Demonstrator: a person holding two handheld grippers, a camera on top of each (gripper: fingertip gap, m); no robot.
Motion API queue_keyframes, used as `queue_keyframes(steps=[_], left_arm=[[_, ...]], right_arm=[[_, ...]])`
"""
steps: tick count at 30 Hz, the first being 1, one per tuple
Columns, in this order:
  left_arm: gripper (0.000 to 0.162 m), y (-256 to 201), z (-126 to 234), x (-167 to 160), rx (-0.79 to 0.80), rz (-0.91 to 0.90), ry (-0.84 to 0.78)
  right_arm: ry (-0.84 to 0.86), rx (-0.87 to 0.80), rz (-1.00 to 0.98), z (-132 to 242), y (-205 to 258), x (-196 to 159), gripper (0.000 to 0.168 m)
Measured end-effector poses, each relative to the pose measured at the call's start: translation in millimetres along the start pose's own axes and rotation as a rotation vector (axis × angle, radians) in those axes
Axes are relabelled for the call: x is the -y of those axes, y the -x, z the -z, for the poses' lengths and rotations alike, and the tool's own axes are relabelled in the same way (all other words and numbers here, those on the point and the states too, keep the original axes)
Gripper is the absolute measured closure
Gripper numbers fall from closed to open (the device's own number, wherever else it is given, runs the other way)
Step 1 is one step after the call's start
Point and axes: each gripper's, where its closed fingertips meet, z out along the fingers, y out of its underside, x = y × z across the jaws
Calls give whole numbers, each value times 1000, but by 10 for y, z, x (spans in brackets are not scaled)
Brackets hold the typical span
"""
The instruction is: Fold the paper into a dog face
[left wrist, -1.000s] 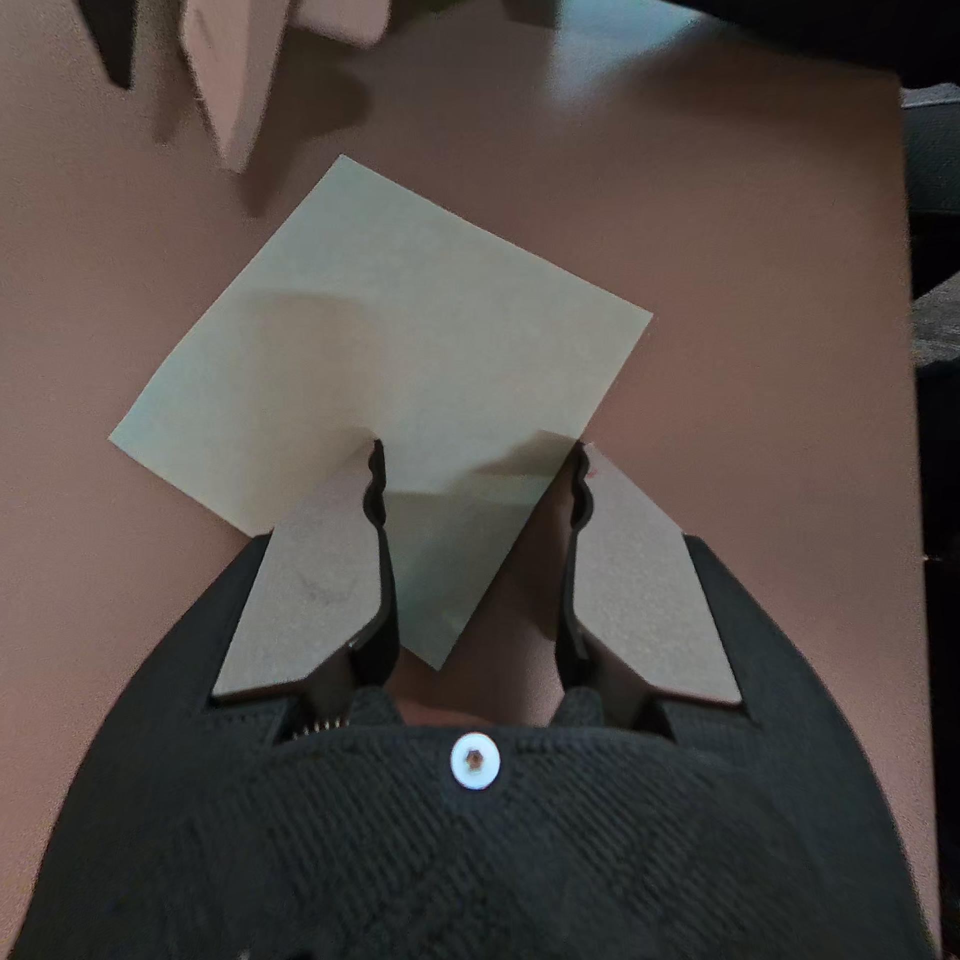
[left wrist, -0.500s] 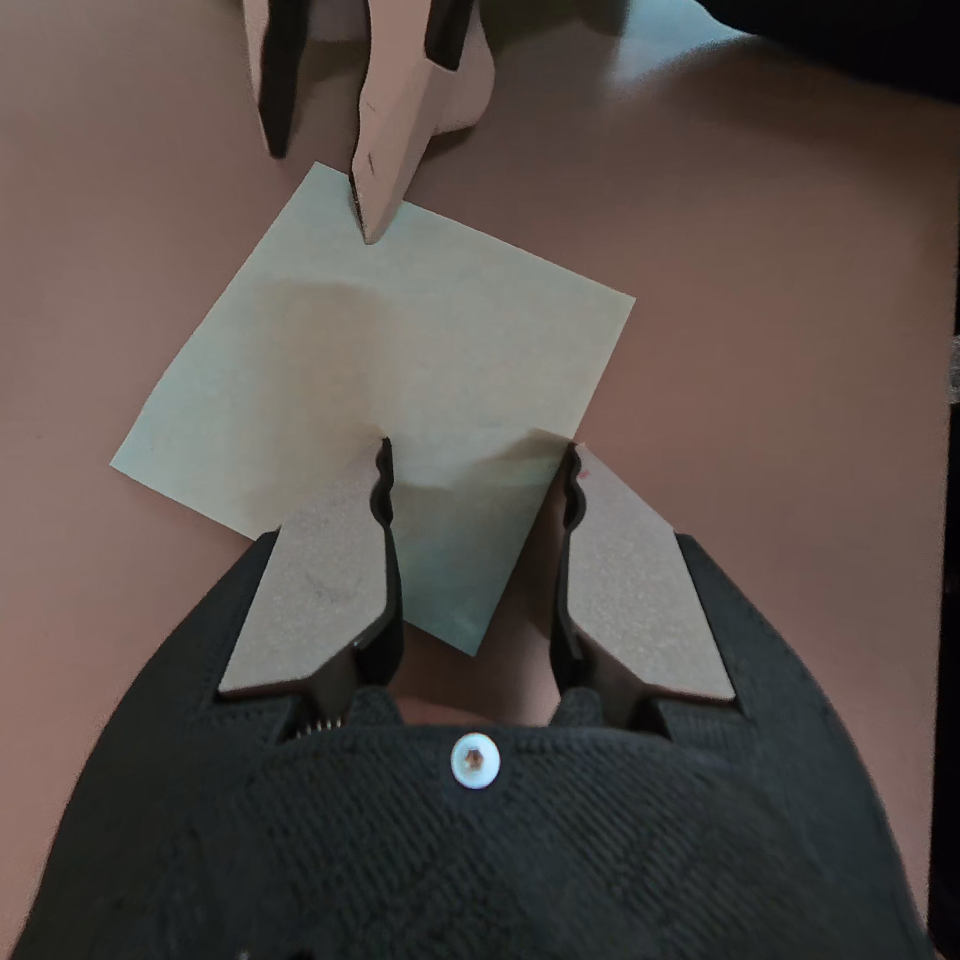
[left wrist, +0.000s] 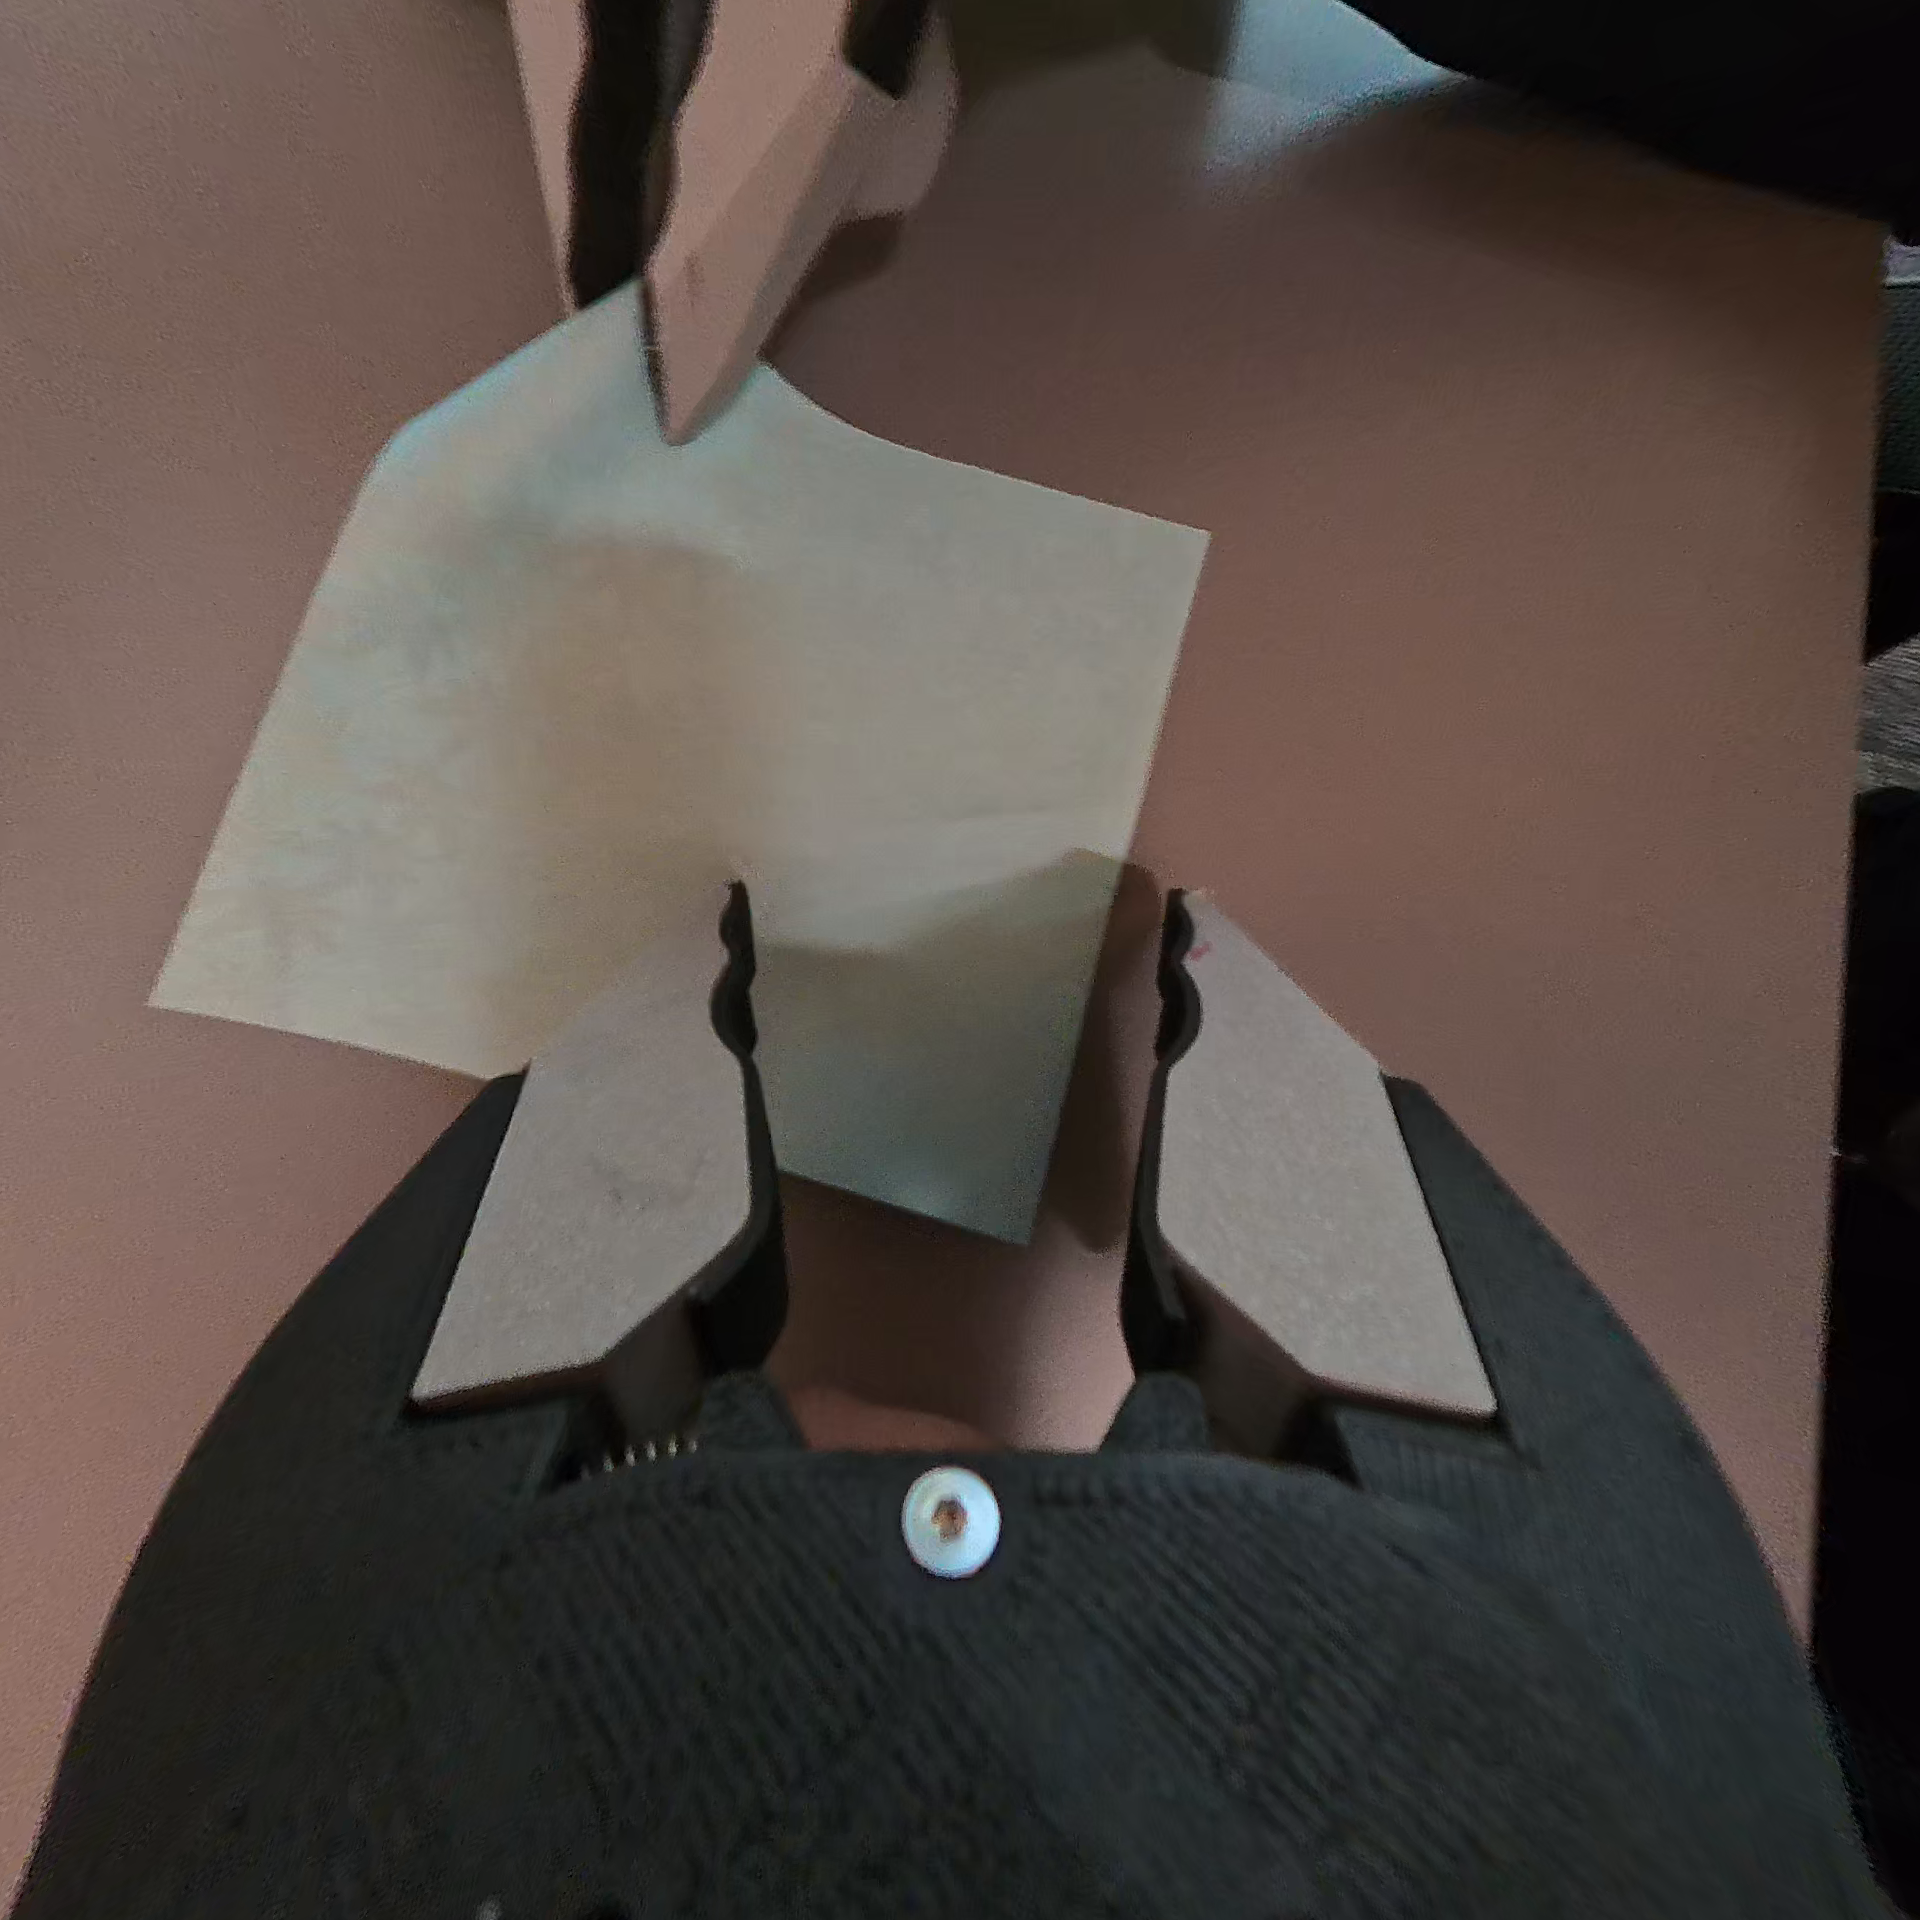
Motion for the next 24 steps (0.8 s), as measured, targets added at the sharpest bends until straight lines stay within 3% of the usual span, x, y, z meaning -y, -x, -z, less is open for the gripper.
queue_keyframes(steps=[1, 9, 16, 18, 20, 24], left_arm=[[85, 48, 35, 14, 19, -4, -12], [93, 405, 488, 430, 115, 83, -315], [97, 467, 281, 262, 71, 187, -217], [114, 475, 238, 235, 79, 178, -196], [155, 469, 247, 272, 70, 177, -219], [162, 512, 326, 320, 75, 184, -265]], right_arm=[[-10, -1, 26, 22, 21, 27, 158], [-32, 22, 216, 32, 274, 121, 157], [-85, 60, 303, 33, 483, 224, 157], [-117, 93, 283, 68, 518, 264, 156], [-142, 107, 259, 96, 513, 296, 151], [-157, 86, 149, 132, 321, 293, 123]])
